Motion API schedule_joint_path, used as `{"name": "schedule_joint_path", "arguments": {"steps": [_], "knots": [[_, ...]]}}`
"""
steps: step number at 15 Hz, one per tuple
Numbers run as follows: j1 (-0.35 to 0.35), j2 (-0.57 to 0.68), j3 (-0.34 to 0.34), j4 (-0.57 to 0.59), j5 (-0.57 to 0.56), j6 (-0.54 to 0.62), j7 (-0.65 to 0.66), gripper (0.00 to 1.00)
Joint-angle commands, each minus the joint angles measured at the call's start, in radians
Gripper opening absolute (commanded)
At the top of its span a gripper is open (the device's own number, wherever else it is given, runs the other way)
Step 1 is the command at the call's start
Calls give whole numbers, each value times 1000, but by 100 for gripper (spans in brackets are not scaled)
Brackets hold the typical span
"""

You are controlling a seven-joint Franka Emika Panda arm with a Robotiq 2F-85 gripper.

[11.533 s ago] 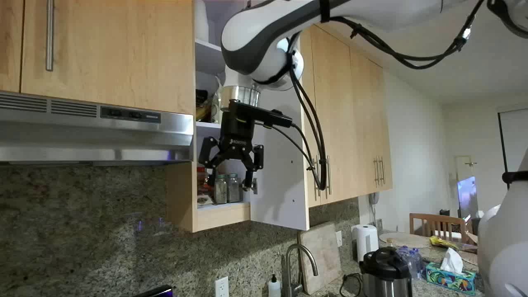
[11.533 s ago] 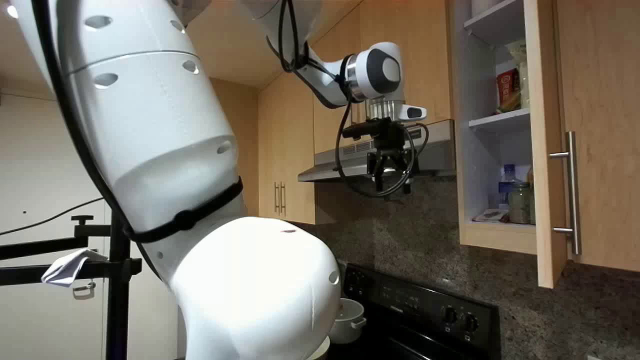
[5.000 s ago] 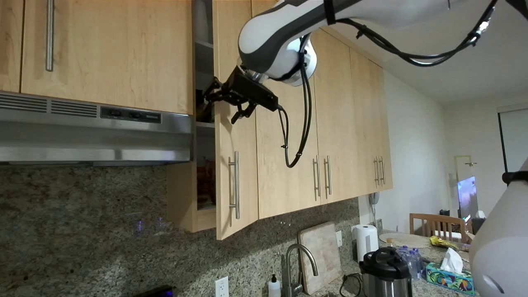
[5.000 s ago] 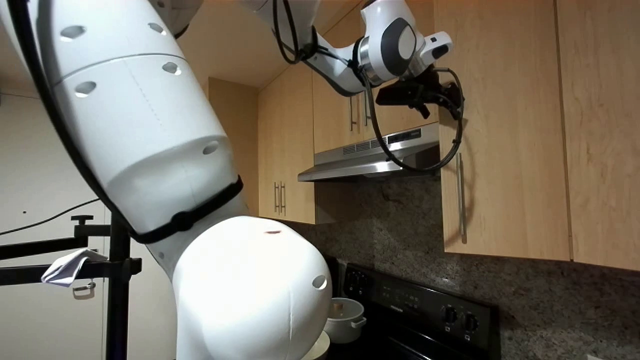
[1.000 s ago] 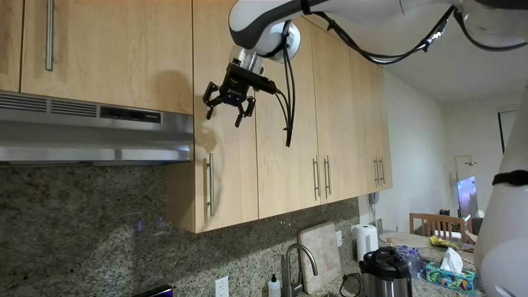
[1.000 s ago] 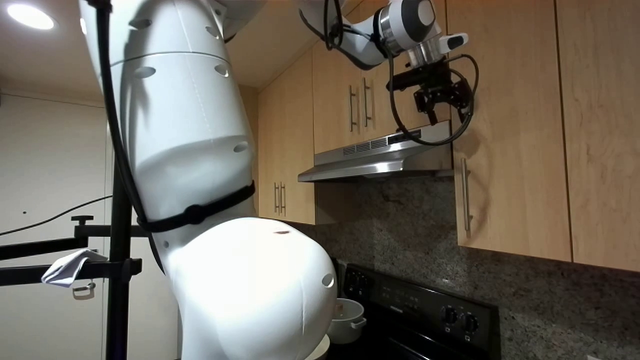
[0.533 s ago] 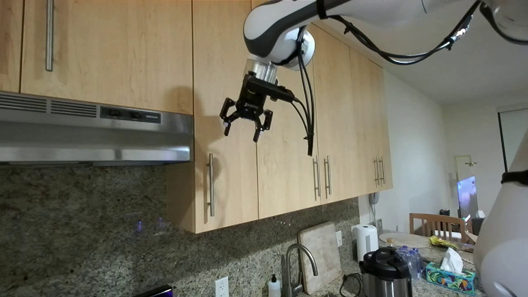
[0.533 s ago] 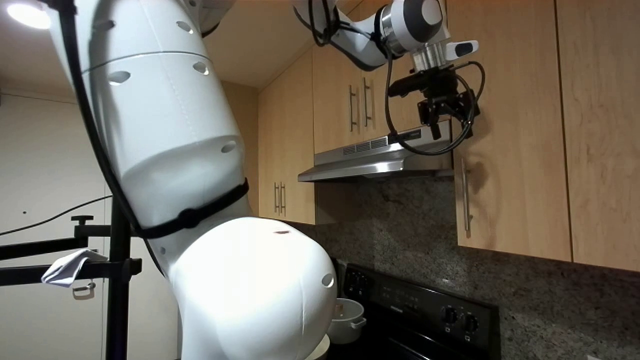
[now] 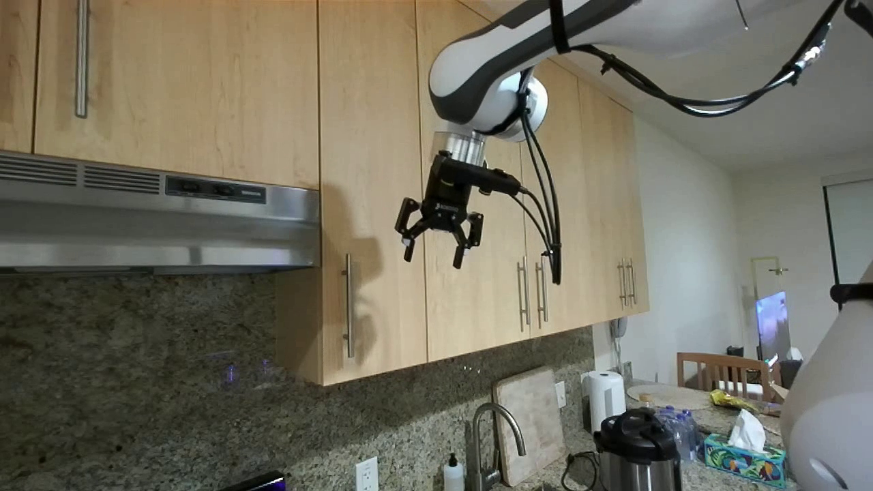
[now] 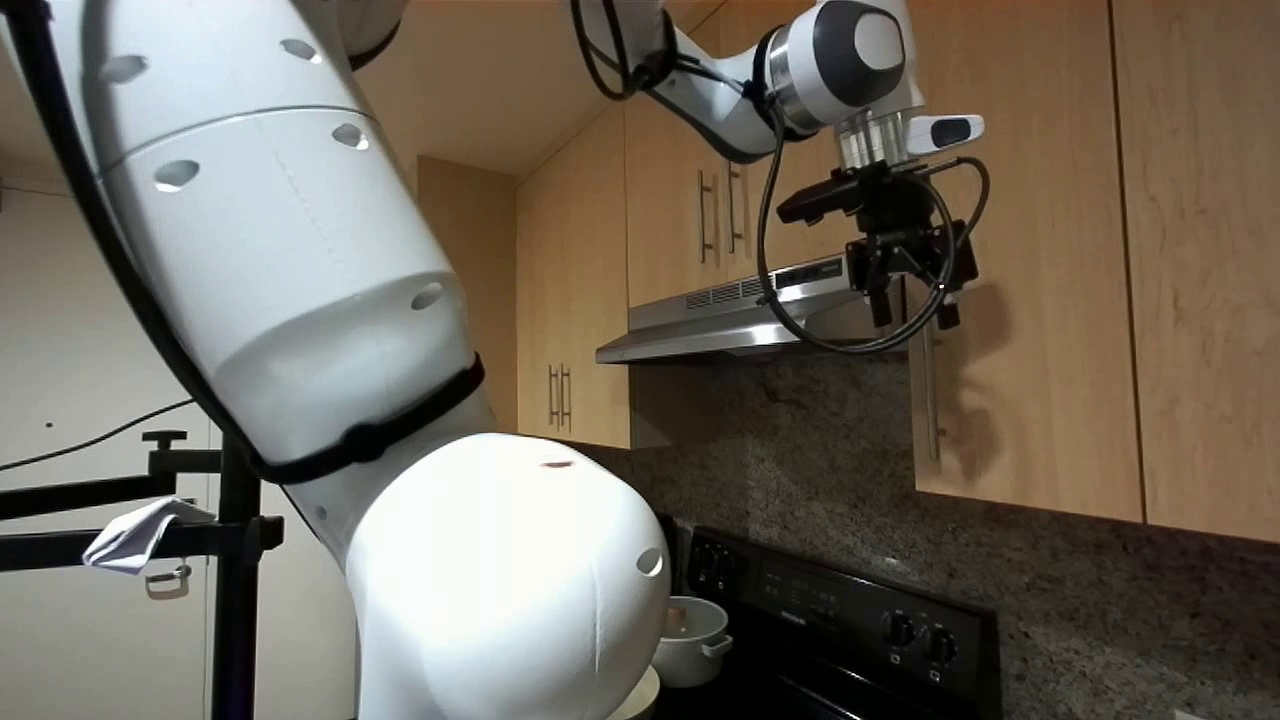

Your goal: Close the cabinet door

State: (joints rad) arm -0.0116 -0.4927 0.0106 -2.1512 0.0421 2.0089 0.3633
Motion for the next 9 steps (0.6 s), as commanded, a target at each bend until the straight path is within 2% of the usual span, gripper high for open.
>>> {"name": "schedule_joint_path", "arguments": {"steps": [1,9], "knots": [[-29,-63,-19,-83,18,-41,-48,100],[-61,-91,-63,-153,-22,-190,-167,100]]}}
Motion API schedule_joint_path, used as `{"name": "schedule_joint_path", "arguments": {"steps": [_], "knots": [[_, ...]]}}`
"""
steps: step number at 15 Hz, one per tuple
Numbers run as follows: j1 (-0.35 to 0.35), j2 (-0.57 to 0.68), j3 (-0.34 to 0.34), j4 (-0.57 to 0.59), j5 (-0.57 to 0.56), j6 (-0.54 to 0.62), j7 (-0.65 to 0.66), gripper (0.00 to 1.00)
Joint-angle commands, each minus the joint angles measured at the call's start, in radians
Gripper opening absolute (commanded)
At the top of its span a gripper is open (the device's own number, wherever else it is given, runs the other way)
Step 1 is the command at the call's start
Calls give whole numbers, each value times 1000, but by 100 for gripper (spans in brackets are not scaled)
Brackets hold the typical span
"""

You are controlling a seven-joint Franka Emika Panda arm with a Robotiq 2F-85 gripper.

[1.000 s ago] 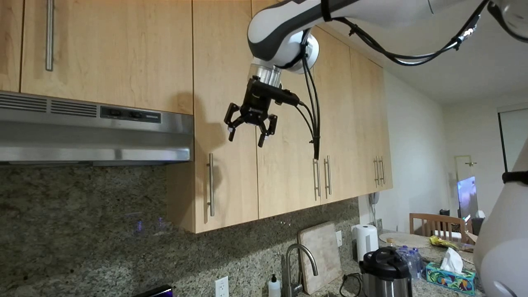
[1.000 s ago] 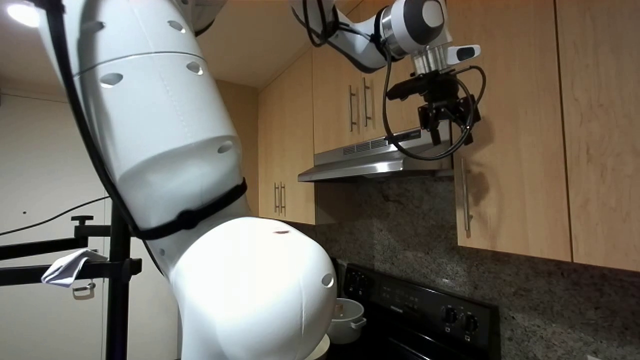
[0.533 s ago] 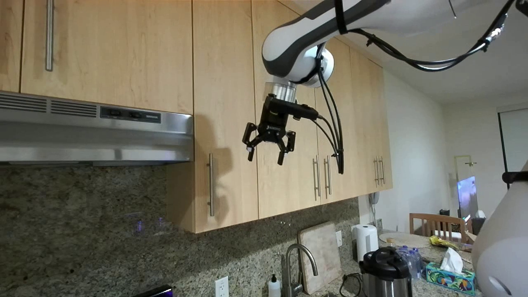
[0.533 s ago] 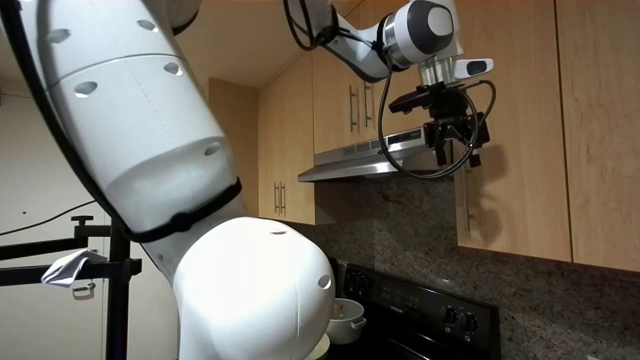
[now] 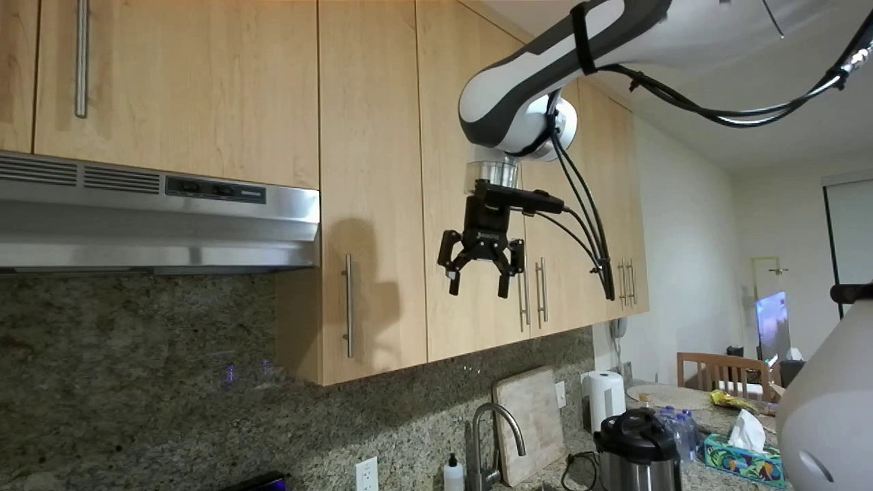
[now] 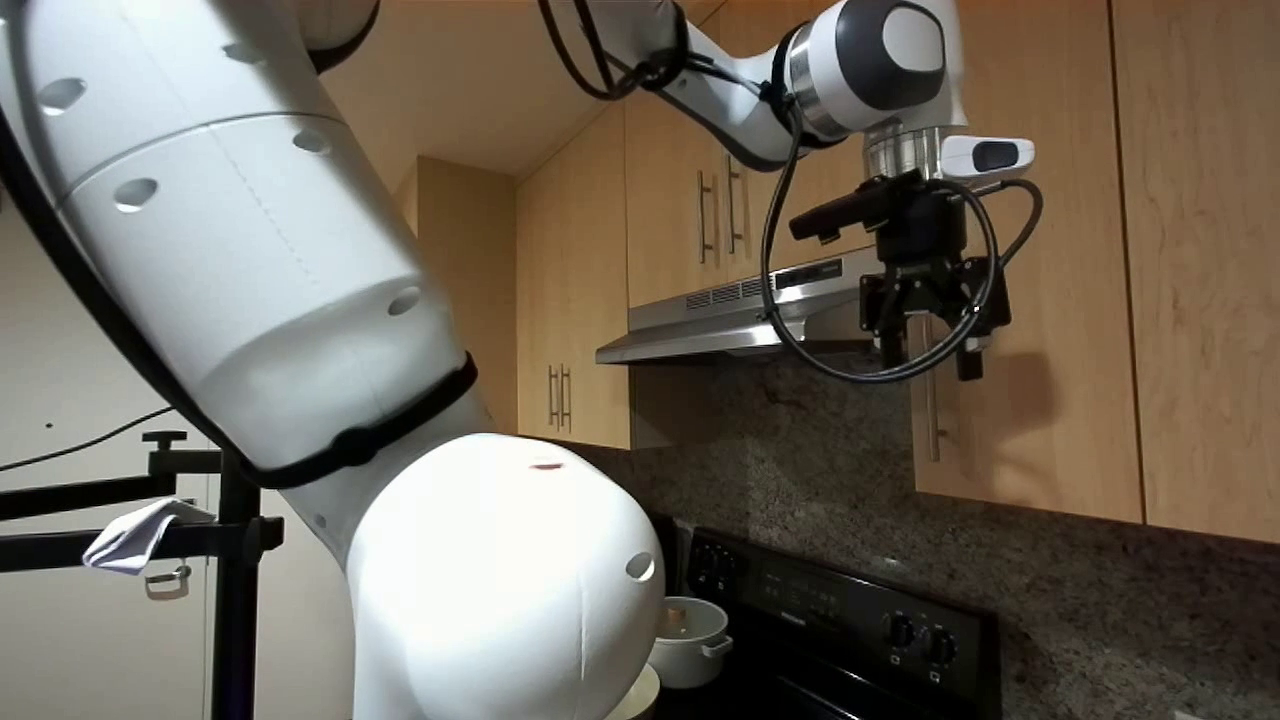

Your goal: Close the cabinet door

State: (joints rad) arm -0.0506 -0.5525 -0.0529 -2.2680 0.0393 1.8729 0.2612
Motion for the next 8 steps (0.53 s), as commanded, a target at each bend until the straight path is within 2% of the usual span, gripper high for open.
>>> {"name": "schedule_joint_path", "arguments": {"steps": [1,8], "knots": [[-25,-35,0,-45,-32,-71,-80,100],[-13,-110,-6,-166,-205,-83,-306,100]]}}
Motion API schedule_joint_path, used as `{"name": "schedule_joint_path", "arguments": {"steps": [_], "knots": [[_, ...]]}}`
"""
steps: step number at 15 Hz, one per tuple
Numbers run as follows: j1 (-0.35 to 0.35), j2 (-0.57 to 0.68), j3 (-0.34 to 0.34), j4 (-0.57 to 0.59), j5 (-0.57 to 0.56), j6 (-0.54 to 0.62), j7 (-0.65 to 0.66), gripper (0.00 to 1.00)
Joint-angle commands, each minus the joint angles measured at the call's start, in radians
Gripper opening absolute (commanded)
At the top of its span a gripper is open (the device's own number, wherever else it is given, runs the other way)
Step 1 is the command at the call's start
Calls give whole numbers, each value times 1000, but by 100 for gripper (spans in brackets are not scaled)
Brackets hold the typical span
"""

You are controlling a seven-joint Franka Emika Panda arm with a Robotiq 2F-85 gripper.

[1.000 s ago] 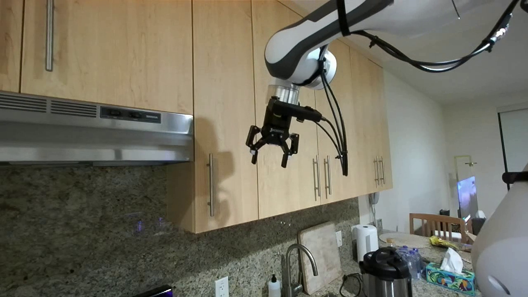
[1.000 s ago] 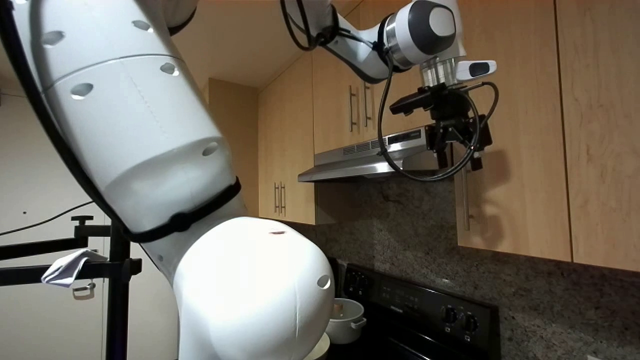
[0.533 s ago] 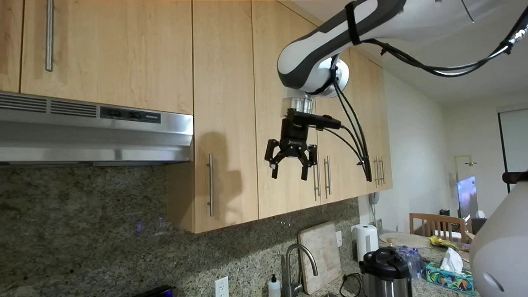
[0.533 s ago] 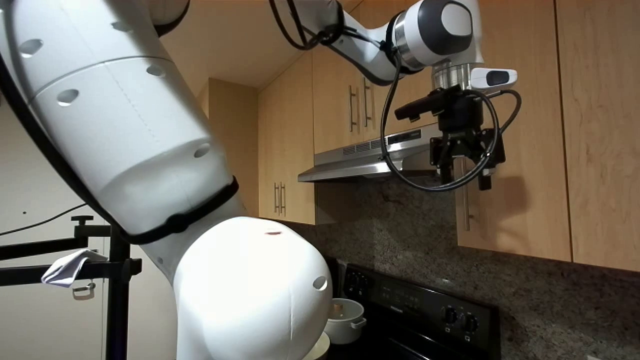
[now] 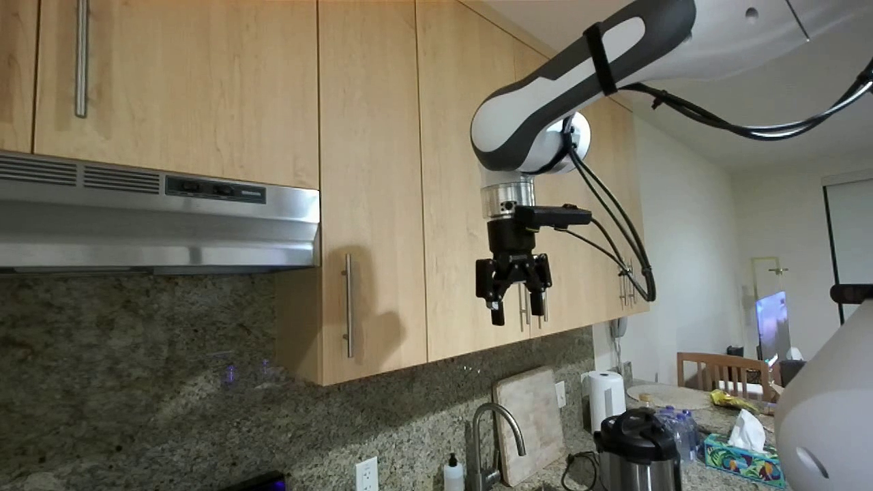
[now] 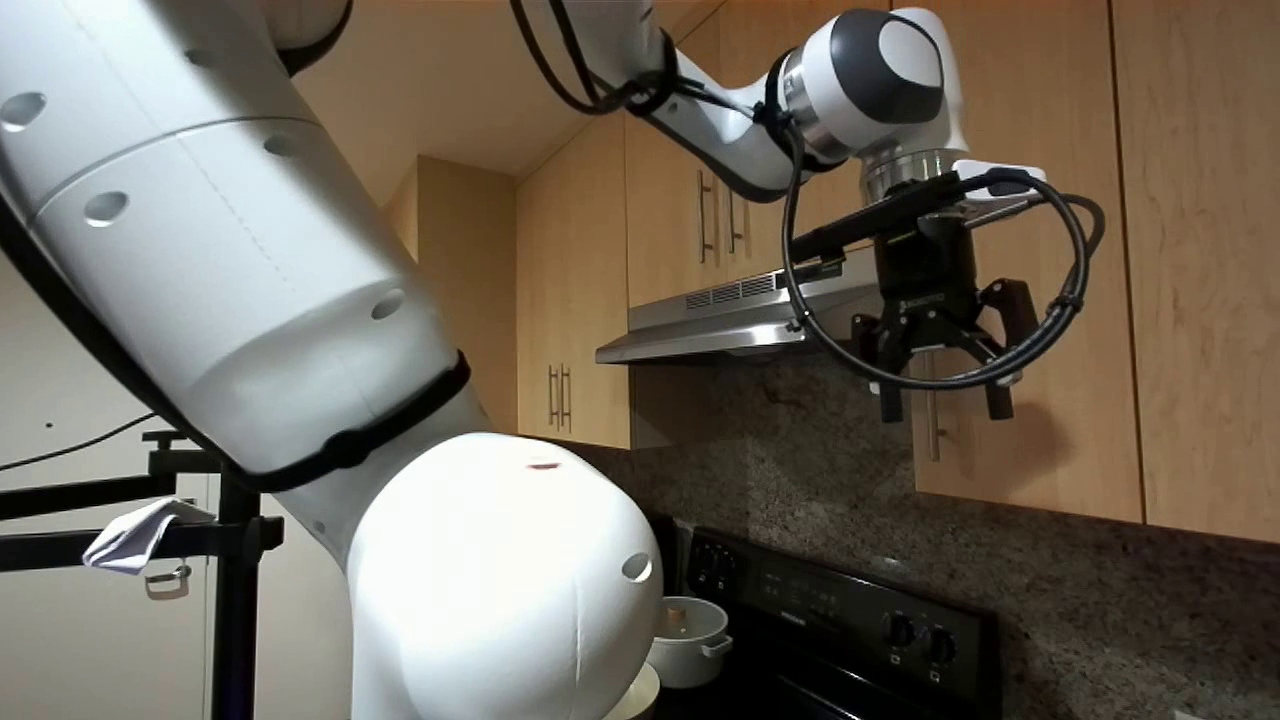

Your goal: Close the cabinet door

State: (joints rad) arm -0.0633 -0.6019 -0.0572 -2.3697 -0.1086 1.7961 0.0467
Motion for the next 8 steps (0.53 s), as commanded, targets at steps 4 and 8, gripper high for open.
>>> {"name": "schedule_joint_path", "arguments": {"steps": [4,8], "knots": [[12,-91,-6,-112,-83,8,-151,100],[8,-66,-2,-87,-61,-3,-119,100]]}}
